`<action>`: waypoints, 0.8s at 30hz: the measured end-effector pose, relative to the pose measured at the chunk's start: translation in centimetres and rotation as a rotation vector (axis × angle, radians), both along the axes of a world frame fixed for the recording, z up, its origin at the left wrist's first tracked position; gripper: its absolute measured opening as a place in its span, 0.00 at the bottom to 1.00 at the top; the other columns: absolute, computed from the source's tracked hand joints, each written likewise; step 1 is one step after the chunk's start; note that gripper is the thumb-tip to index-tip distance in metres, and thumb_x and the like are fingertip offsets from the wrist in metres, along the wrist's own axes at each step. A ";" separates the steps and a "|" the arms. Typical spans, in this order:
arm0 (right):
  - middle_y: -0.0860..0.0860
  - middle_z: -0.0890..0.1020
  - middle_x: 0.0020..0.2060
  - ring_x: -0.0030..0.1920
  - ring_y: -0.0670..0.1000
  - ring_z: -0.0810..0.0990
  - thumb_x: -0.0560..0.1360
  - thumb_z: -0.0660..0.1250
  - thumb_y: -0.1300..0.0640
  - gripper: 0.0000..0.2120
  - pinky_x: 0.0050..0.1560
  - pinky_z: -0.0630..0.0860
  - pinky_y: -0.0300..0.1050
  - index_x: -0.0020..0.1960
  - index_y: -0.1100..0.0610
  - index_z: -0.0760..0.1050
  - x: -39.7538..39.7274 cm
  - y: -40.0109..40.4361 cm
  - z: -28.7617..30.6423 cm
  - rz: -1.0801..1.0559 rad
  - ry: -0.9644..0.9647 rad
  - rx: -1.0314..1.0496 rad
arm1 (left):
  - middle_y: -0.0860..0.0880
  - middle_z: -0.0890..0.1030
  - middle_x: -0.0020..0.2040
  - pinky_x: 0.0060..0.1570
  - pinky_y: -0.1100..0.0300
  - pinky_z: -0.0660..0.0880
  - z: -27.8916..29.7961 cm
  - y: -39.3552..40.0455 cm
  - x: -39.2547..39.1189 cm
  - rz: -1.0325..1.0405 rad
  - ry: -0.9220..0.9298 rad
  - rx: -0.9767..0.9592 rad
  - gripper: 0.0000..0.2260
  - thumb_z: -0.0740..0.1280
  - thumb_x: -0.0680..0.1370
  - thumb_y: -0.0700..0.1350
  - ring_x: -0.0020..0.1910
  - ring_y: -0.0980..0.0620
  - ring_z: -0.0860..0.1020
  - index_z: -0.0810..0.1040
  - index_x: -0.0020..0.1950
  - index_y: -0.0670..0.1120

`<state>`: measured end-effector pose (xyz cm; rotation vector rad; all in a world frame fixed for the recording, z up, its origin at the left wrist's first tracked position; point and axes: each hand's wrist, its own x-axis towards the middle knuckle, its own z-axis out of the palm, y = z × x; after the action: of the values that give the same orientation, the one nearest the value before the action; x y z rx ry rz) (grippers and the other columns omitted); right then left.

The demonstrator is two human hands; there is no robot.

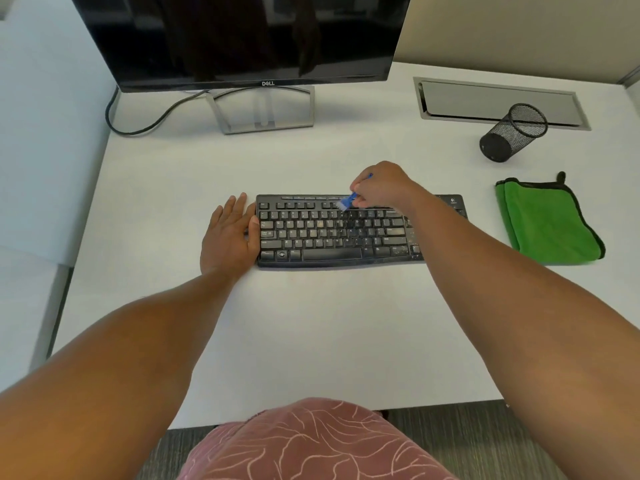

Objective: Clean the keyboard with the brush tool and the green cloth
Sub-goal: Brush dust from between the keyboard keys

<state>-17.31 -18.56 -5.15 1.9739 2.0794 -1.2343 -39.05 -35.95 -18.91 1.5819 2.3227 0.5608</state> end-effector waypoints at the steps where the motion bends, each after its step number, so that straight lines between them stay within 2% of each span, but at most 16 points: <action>1: 0.60 0.83 0.53 0.46 0.53 0.82 0.75 0.65 0.65 0.09 0.50 0.82 0.44 0.54 0.65 0.78 0.0 -0.3 -0.3 0.049 -0.026 0.004 | 0.50 0.63 0.80 0.79 0.57 0.47 0.0 0.0 0.0 -0.003 0.000 0.003 0.24 0.48 0.84 0.52 0.81 0.51 0.56 0.68 0.78 0.50; 2: 0.60 0.83 0.52 0.46 0.54 0.82 0.74 0.66 0.64 0.08 0.50 0.82 0.45 0.52 0.64 0.79 0.0 -0.5 -0.4 0.082 -0.074 -0.003 | 0.50 0.63 0.80 0.79 0.56 0.48 -0.1 0.0 0.0 -0.004 -0.002 0.006 0.24 0.48 0.84 0.52 0.81 0.51 0.56 0.68 0.78 0.50; 4: 0.58 0.83 0.51 0.48 0.56 0.82 0.73 0.66 0.64 0.11 0.49 0.80 0.45 0.53 0.66 0.80 0.3 -0.7 -0.8 0.107 -0.183 0.119 | 0.50 0.63 0.80 0.80 0.55 0.48 -0.2 0.0 -0.1 -0.011 0.001 0.010 0.24 0.49 0.84 0.52 0.81 0.51 0.56 0.68 0.78 0.50; 7: 0.64 0.82 0.53 0.52 0.62 0.82 0.72 0.61 0.68 0.14 0.51 0.80 0.52 0.53 0.71 0.79 0.6 -0.9 -0.3 0.085 -0.182 0.289 | 0.50 0.62 0.80 0.80 0.55 0.48 -0.2 0.0 -0.2 -0.016 -0.003 0.012 0.23 0.49 0.85 0.51 0.81 0.51 0.55 0.67 0.78 0.51; 8: 0.66 0.81 0.54 0.52 0.64 0.81 0.73 0.60 0.68 0.14 0.51 0.79 0.54 0.54 0.73 0.78 0.5 -1.1 0.1 0.107 -0.175 0.282 | 0.50 0.62 0.81 0.80 0.55 0.48 -0.2 -0.1 -0.2 -0.019 -0.006 0.010 0.23 0.49 0.85 0.51 0.81 0.52 0.55 0.67 0.79 0.51; 10: 0.67 0.80 0.55 0.45 0.60 0.80 0.76 0.60 0.66 0.14 0.46 0.76 0.48 0.56 0.74 0.77 0.4 -1.6 0.8 0.146 -0.154 0.195 | 0.50 0.62 0.81 0.80 0.55 0.48 -0.2 -0.1 -0.2 -0.026 -0.010 0.014 0.23 0.49 0.85 0.51 0.81 0.52 0.55 0.67 0.79 0.51; 13: 0.60 0.83 0.50 0.46 0.55 0.82 0.79 0.62 0.63 0.11 0.51 0.80 0.46 0.57 0.67 0.79 0.5 -2.2 1.2 0.255 -0.173 -0.054 | 0.50 0.63 0.80 0.80 0.55 0.48 -0.1 -0.2 -0.4 -0.022 -0.021 0.020 0.22 0.50 0.85 0.50 0.81 0.52 0.55 0.67 0.79 0.51; 15: 0.59 0.83 0.46 0.45 0.54 0.84 0.80 0.62 0.63 0.09 0.50 0.82 0.45 0.56 0.64 0.79 0.5 -2.2 1.7 0.272 -0.148 -0.179 | 0.50 0.62 0.80 0.80 0.55 0.48 -0.1 -0.2 -0.3 -0.022 -0.019 0.017 0.22 0.50 0.85 0.50 0.81 0.52 0.55 0.67 0.79 0.51; 18: 0.57 0.83 0.44 0.45 0.53 0.85 0.80 0.62 0.62 0.08 0.48 0.82 0.44 0.54 0.62 0.79 0.9 -1.8 2.5 0.266 -0.118 -0.083 | 0.50 0.62 0.81 0.80 0.55 0.48 -0.1 -0.1 -0.1 -0.020 -0.016 0.010 0.23 0.49 0.85 0.51 0.81 0.52 0.54 0.66 0.79 0.51; 21: 0.57 0.83 0.51 0.53 0.57 0.82 0.80 0.60 0.63 0.12 0.51 0.78 0.48 0.56 0.63 0.81 1.1 -1.8 2.4 0.320 -0.180 0.088 | 0.50 0.61 0.81 0.80 0.55 0.48 -0.1 0.0 -0.1 -0.023 -0.013 -0.001 0.25 0.47 0.84 0.53 0.81 0.52 0.54 0.66 0.79 0.51; 23: 0.59 0.83 0.53 0.54 0.58 0.82 0.79 0.60 0.63 0.12 0.52 0.78 0.49 0.56 0.65 0.80 1.2 -2.3 1.8 0.402 -0.249 0.048 | 0.51 0.61 0.81 0.80 0.56 0.47 -0.3 -0.2 -0.4 -0.027 -0.018 -0.007 0.25 0.46 0.84 0.54 0.81 0.53 0.54 0.65 0.79 0.50; 24: 0.59 0.84 0.51 0.52 0.57 0.83 0.80 0.60 0.63 0.11 0.52 0.78 0.48 0.55 0.65 0.80 1.4 -2.5 1.6 0.417 -0.255 -0.023 | 0.51 0.61 0.81 0.80 0.56 0.46 -0.3 -0.2 -0.5 -0.028 -0.020 -0.010 0.25 0.46 0.85 0.54 0.81 0.53 0.53 0.65 0.80 0.50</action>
<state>-15.88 -21.08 -3.54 1.4831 2.1758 -0.8730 -39.51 -36.17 -19.26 1.5947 2.2813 0.5549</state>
